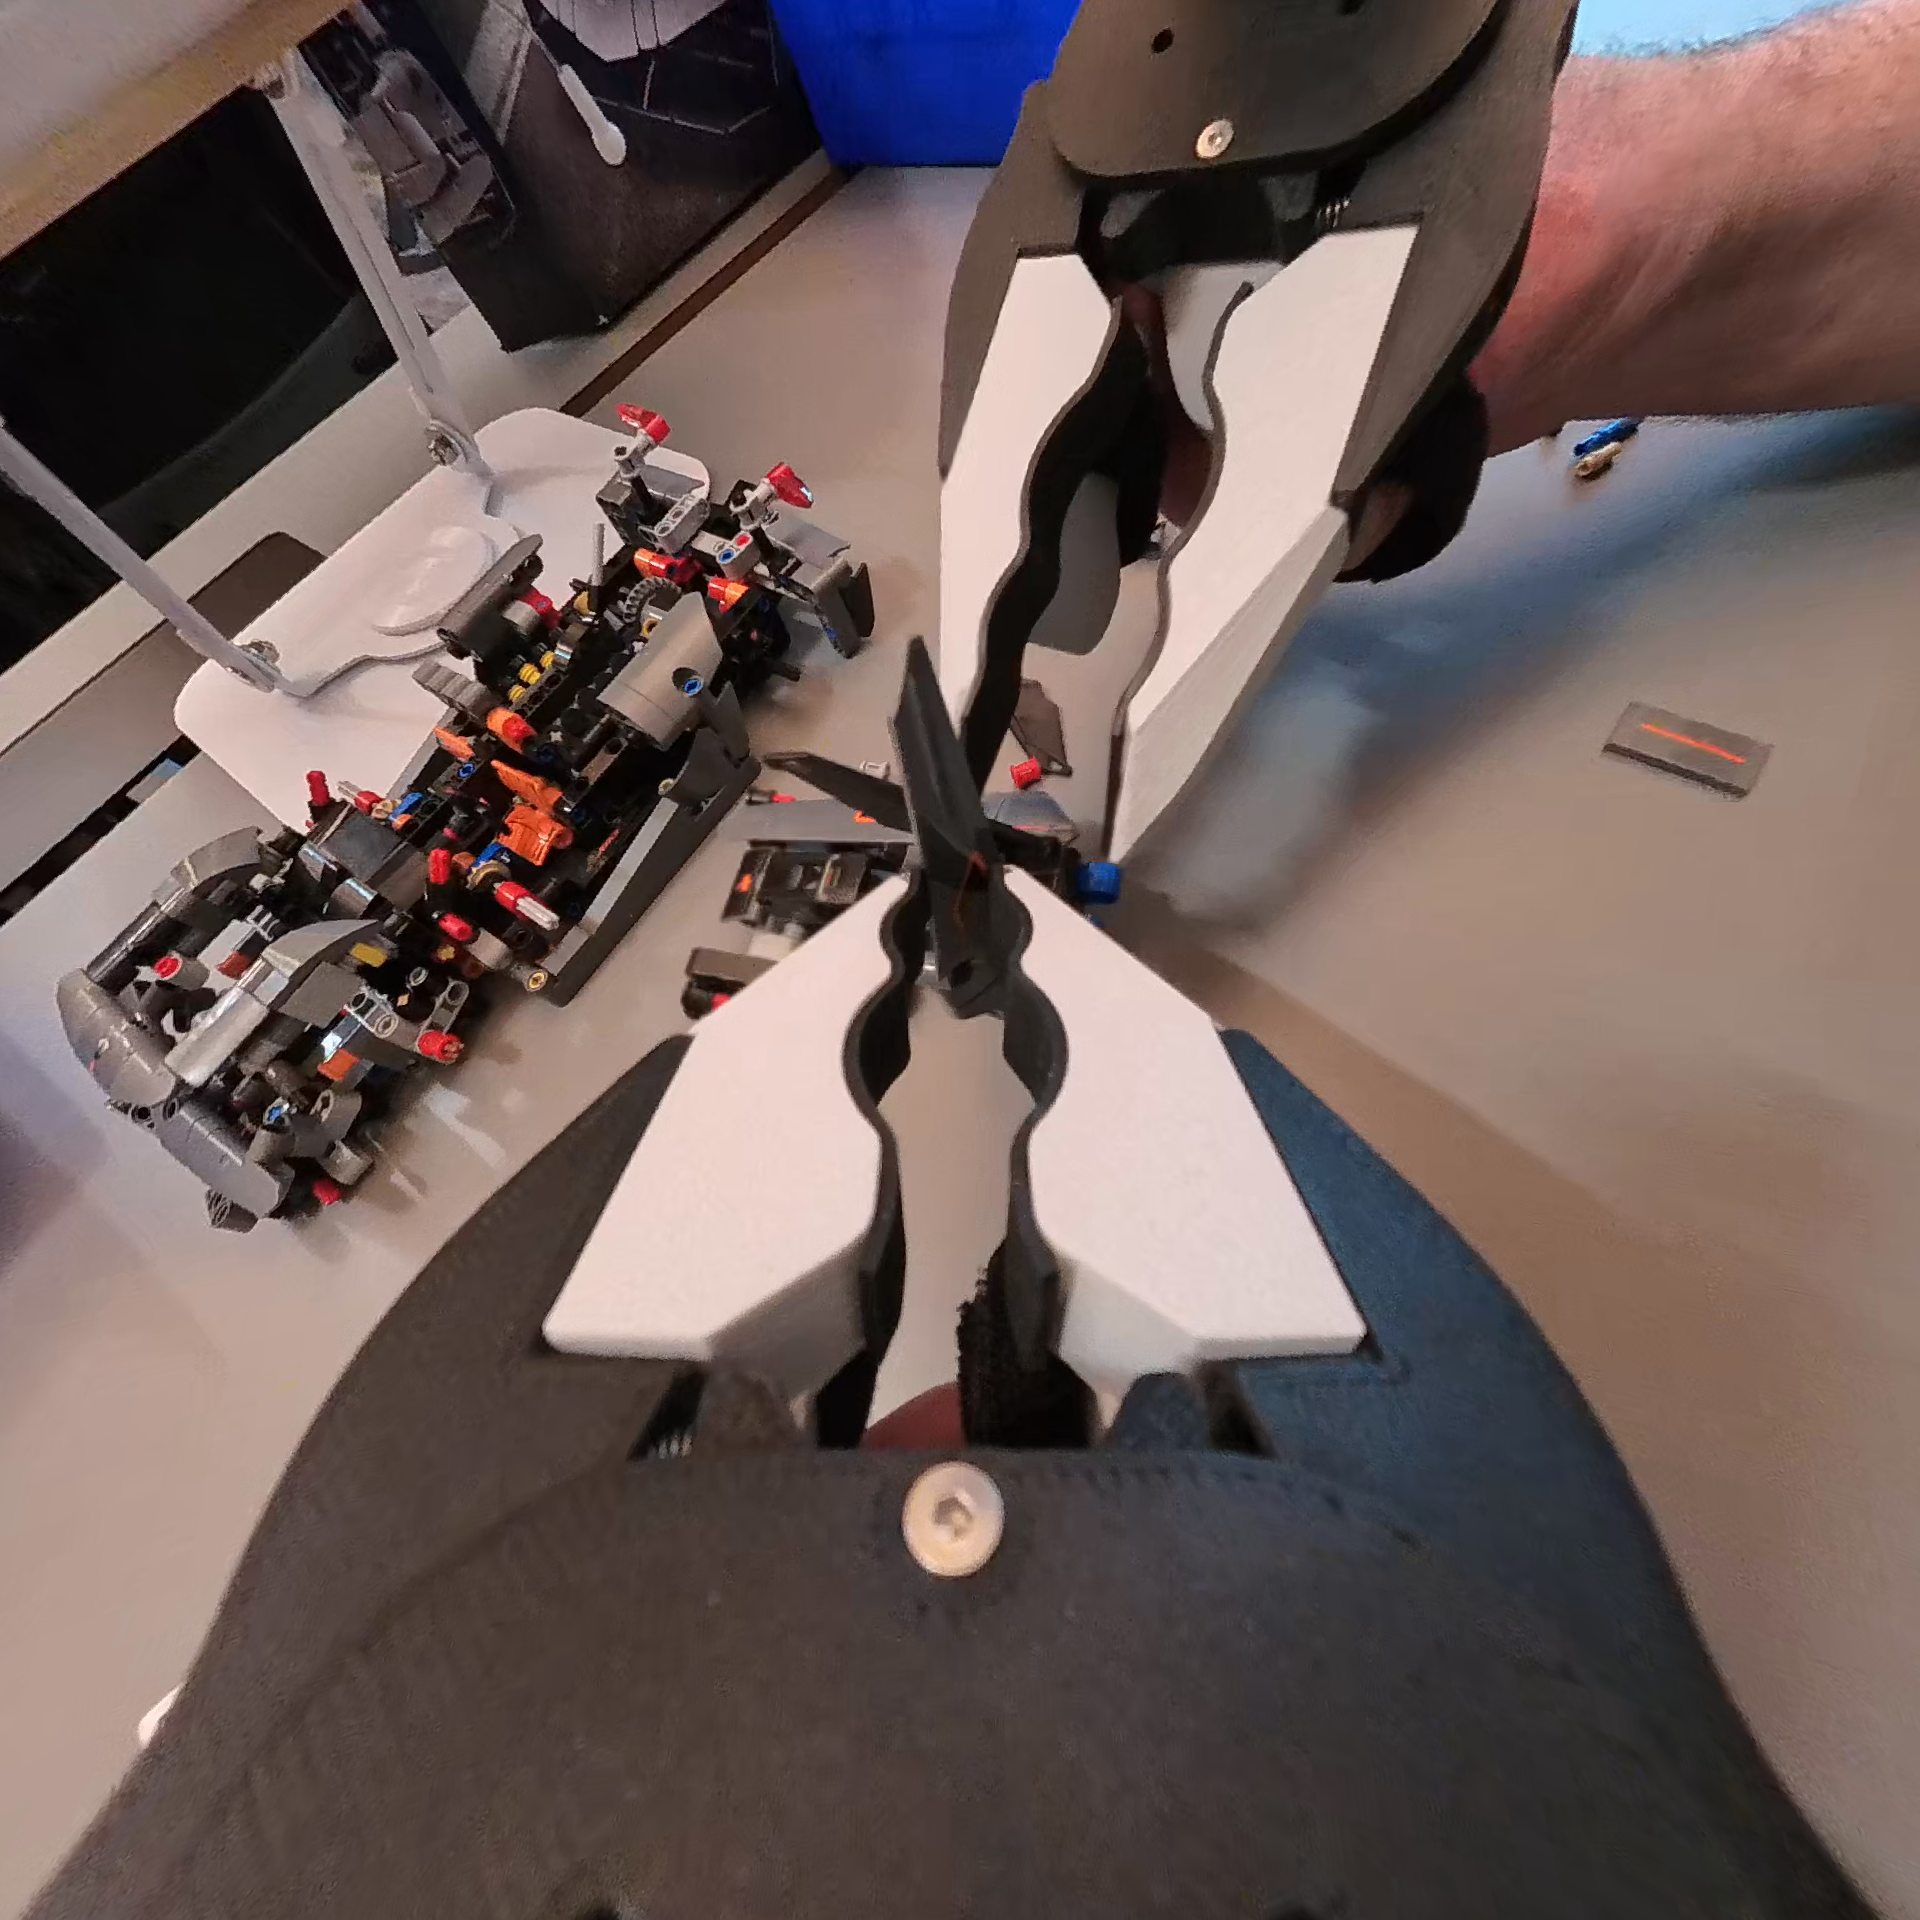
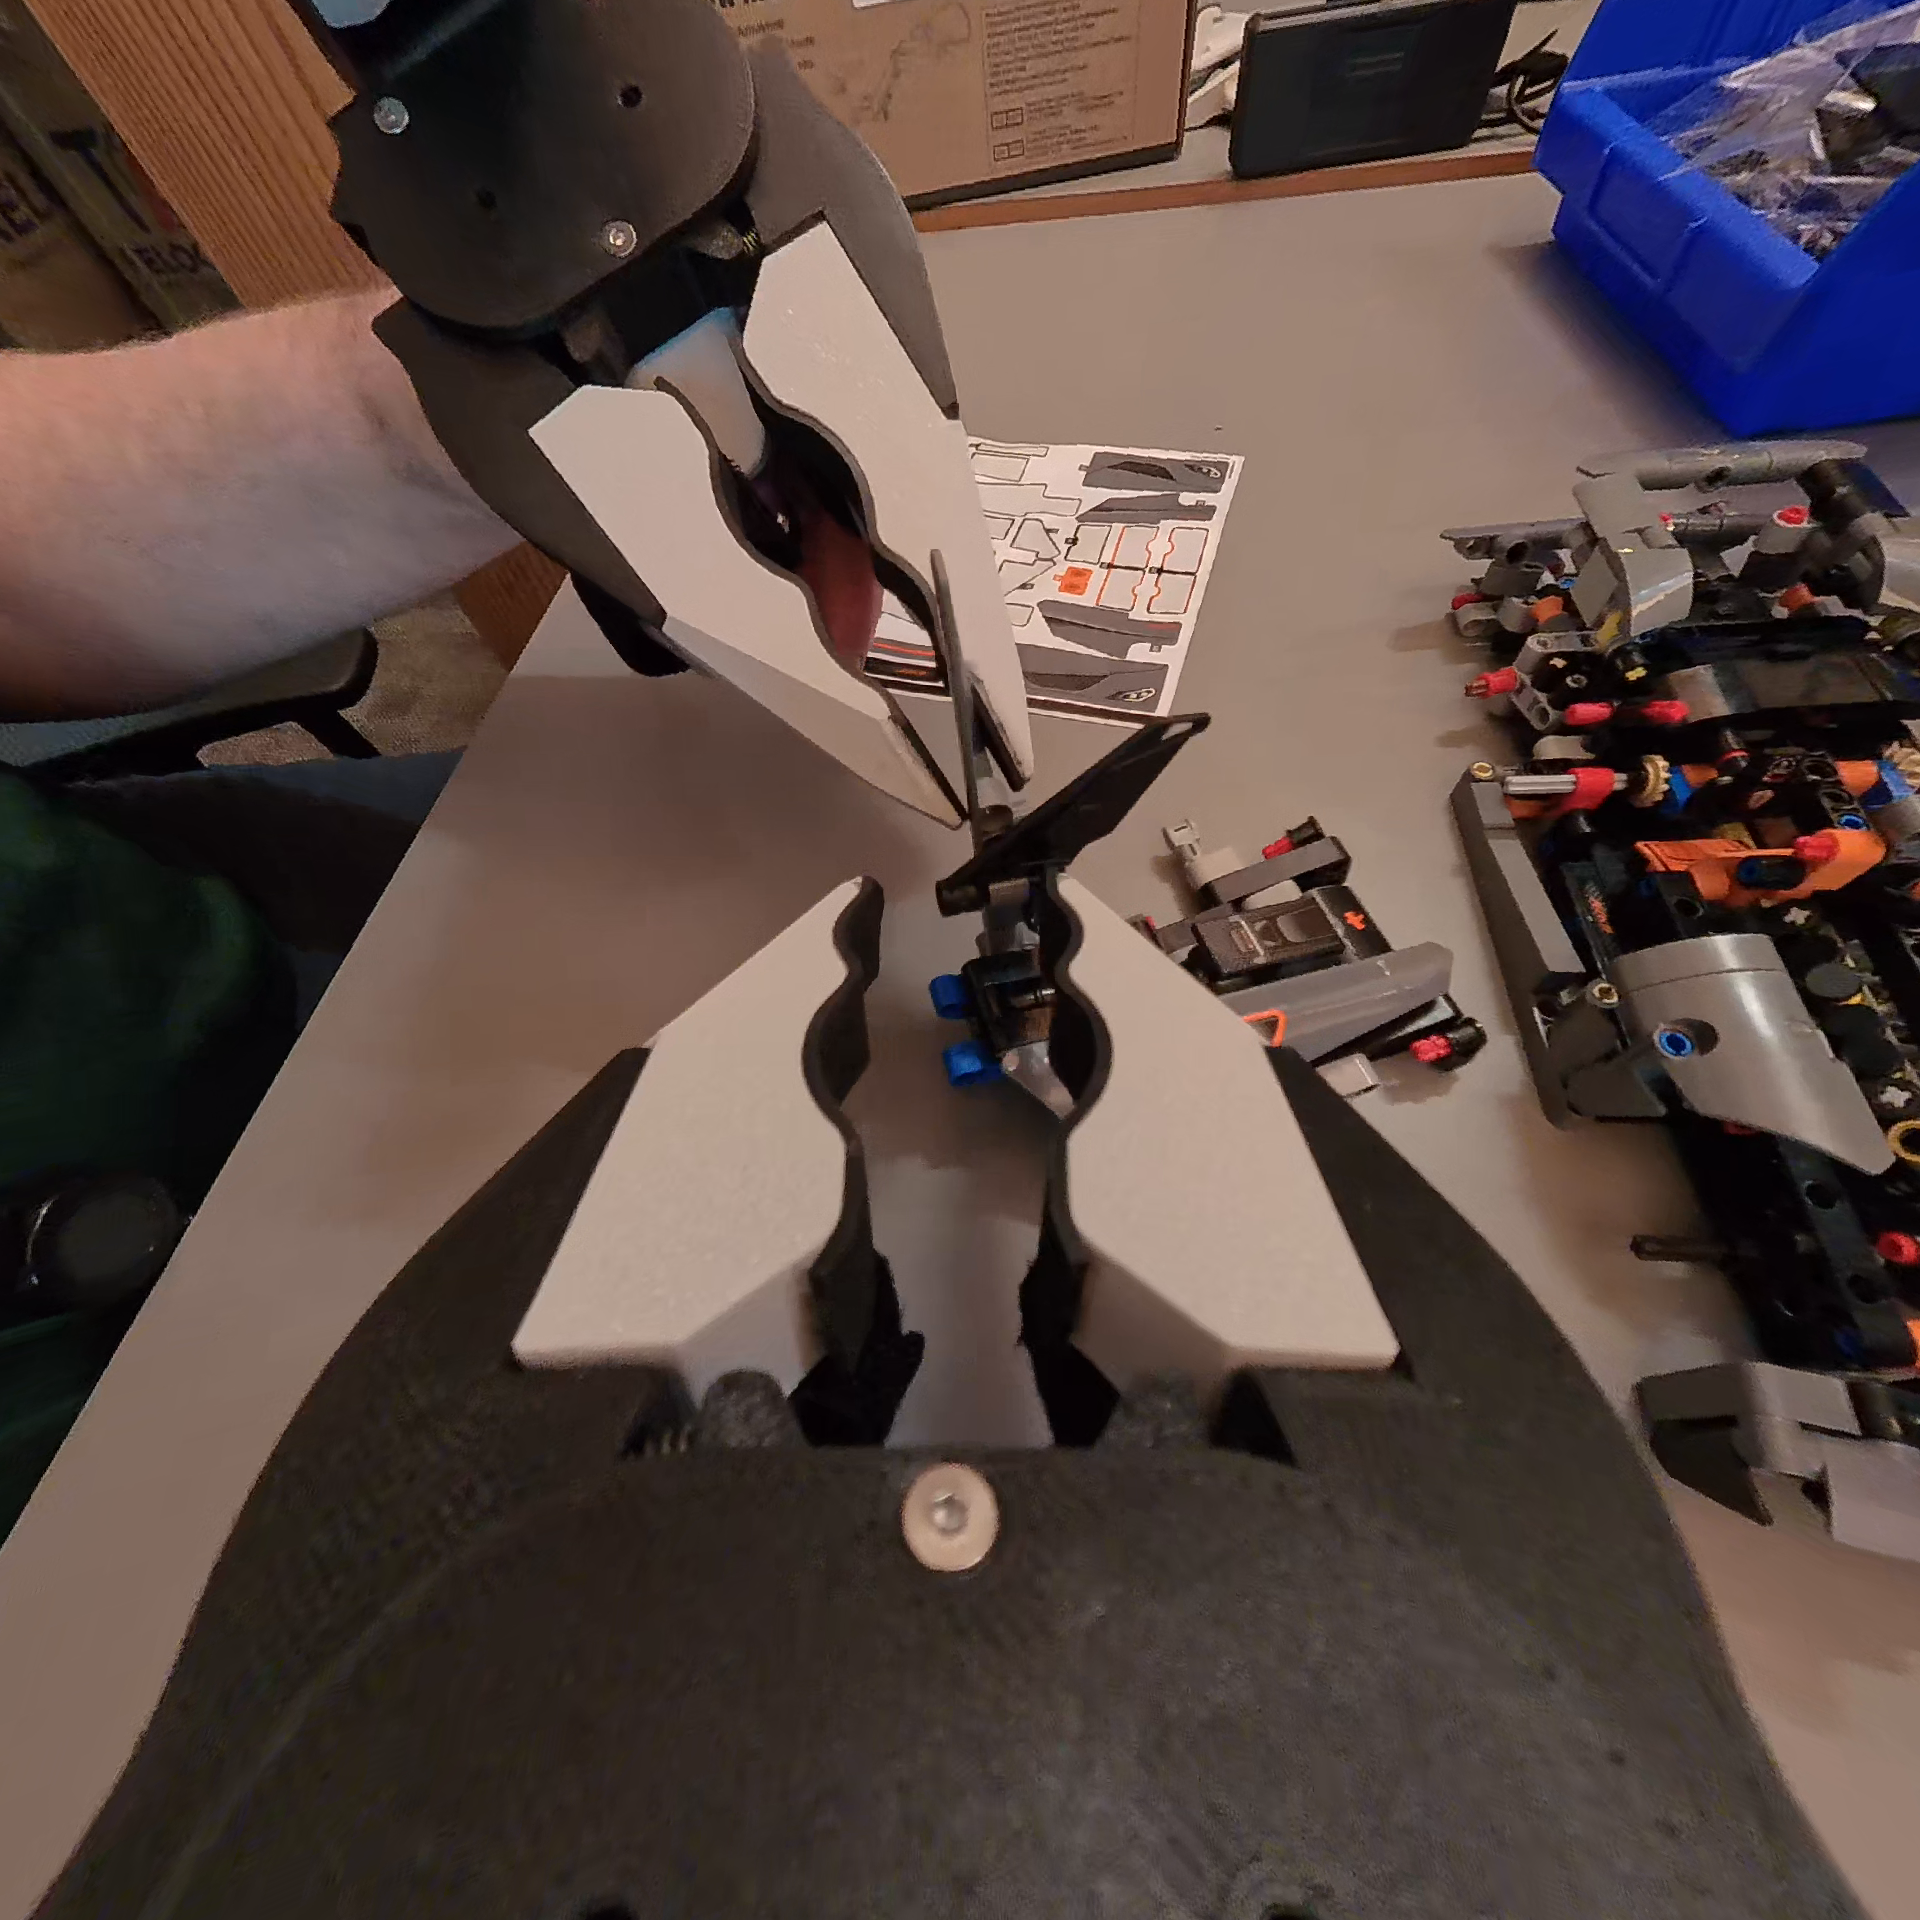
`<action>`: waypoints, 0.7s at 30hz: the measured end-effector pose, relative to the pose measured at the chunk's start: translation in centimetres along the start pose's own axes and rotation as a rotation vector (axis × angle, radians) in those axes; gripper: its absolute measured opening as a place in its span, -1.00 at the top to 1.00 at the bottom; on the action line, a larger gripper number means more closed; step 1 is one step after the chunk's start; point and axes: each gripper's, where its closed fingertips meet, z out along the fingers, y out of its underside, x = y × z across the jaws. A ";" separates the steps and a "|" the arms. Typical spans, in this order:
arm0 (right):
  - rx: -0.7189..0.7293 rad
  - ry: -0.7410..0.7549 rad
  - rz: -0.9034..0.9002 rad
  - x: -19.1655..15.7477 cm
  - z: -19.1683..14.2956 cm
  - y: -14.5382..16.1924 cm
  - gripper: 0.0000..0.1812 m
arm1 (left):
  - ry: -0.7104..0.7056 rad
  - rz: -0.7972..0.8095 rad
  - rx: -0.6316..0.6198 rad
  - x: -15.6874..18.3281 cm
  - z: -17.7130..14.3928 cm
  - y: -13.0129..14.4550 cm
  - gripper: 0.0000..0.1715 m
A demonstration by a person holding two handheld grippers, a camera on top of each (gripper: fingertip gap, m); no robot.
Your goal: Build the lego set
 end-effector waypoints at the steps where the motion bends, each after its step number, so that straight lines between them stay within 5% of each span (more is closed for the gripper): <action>1: 0.005 0.001 -0.001 0.0 0.0 0.0 0.69 | 0.000 0.000 -0.003 -0.1 -0.1 0.1 0.89; 14: 0.006 0.056 -0.032 0.0 1.0 -0.2 0.68 | -0.019 -0.164 -0.045 -1.1 -0.6 -0.4 0.56; 21: 0.013 0.069 -0.054 -0.6 1.7 -0.5 0.68 | -0.022 -0.223 -0.054 -1.9 -0.3 -0.6 0.68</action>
